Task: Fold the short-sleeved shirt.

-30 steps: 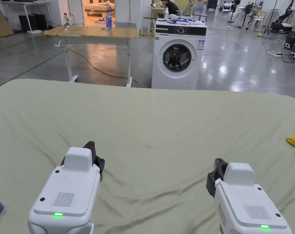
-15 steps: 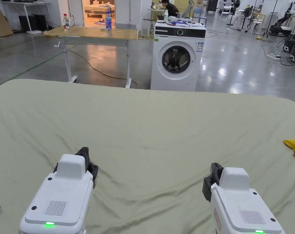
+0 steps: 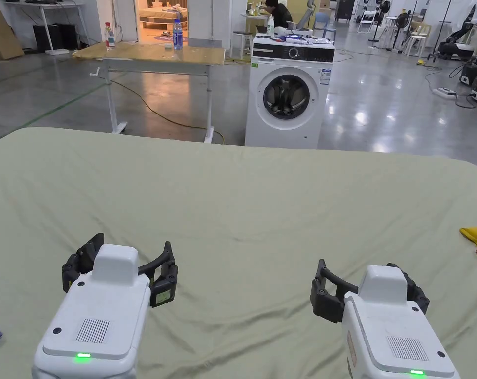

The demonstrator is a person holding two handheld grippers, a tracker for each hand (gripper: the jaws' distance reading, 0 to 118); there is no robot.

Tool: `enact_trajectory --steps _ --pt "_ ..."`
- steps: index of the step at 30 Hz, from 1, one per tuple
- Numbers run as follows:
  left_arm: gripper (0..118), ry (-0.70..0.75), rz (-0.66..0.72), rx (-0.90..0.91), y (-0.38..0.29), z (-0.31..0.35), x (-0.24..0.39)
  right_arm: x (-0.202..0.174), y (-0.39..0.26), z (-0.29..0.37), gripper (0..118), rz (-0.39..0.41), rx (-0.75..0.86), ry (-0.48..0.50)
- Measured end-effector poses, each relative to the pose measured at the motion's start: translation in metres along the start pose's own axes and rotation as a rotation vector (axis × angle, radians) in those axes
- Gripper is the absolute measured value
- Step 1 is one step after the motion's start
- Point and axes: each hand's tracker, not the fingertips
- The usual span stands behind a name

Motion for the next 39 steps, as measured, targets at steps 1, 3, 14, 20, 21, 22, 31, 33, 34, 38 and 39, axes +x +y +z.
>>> enact_trajectory --steps 1,3,14,20,21,22,31,33,34,38,39 --pt "90 0.001 0.007 0.001 0.000 -0.001 -0.002 0.000 0.001 0.001 101 0.000 0.006 0.007" --pt "93 0.000 0.043 0.003 0.000 -0.002 -0.005 0.000 0.004 0.001 103 0.001 0.013 0.020" --pt "96 0.011 0.148 -0.034 -0.001 -0.005 -0.022 0.006 0.014 -0.006 103 -0.043 -0.014 0.048" --pt "99 0.007 0.130 -0.025 0.000 -0.005 -0.022 0.002 0.013 -0.016 103 -0.081 -0.086 0.031" --pt "99 0.006 0.128 -0.027 0.001 -0.006 -0.022 0.001 0.014 -0.017 103 -0.077 -0.095 0.021" --pt "99 0.008 0.128 -0.029 0.001 -0.006 -0.022 0.001 0.014 -0.018 103 -0.076 -0.099 0.018" --pt "99 0.009 0.118 -0.042 0.003 -0.010 -0.023 0.001 0.022 -0.020 103 -0.147 -0.132 0.079" --pt "99 0.006 0.125 -0.043 0.004 -0.010 -0.024 -0.001 0.025 -0.021 103 -0.178 -0.148 0.064" --pt "99 0.004 0.126 -0.043 0.004 -0.011 -0.024 -0.001 0.027 -0.022 103 -0.193 -0.158 0.049" --pt "99 0.004 0.119 -0.042 0.006 -0.012 -0.023 -0.003 0.031 -0.026 103 -0.251 -0.226 -0.001" --pt "99 0.004 0.116 -0.042 0.007 -0.013 -0.023 -0.004 0.030 -0.027 103 -0.249 -0.230 -0.010"
